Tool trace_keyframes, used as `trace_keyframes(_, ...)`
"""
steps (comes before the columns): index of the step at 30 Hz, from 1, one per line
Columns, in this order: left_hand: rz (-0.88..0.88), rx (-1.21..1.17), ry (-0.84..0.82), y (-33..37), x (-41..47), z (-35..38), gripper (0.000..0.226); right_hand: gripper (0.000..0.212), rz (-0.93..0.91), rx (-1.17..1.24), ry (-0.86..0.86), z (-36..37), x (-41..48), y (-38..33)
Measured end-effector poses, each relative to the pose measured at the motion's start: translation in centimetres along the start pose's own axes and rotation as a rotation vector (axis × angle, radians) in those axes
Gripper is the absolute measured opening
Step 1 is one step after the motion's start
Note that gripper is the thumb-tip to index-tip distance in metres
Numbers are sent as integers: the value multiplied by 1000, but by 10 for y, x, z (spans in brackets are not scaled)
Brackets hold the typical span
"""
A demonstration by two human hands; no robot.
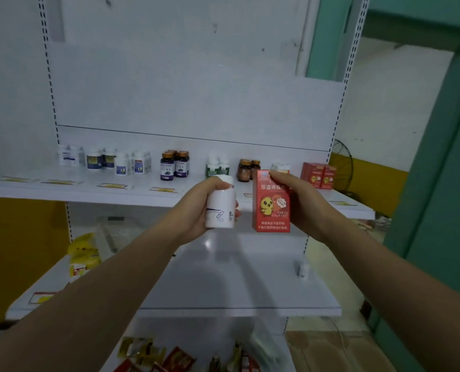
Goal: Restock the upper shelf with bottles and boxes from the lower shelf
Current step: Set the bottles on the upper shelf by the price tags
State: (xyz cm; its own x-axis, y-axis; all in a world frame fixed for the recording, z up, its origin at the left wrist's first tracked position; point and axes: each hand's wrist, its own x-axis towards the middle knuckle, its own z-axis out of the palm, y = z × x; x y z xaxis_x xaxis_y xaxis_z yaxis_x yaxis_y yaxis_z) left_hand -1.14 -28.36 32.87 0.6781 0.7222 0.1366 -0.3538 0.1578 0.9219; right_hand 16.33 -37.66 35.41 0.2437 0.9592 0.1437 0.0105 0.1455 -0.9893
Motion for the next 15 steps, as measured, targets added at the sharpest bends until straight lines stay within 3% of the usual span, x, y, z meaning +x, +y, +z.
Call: trace_keyframes(15, -69, 22, -99, -32, 63, 68, 21, 24, -25, -53, 159, -96, -22, 3)
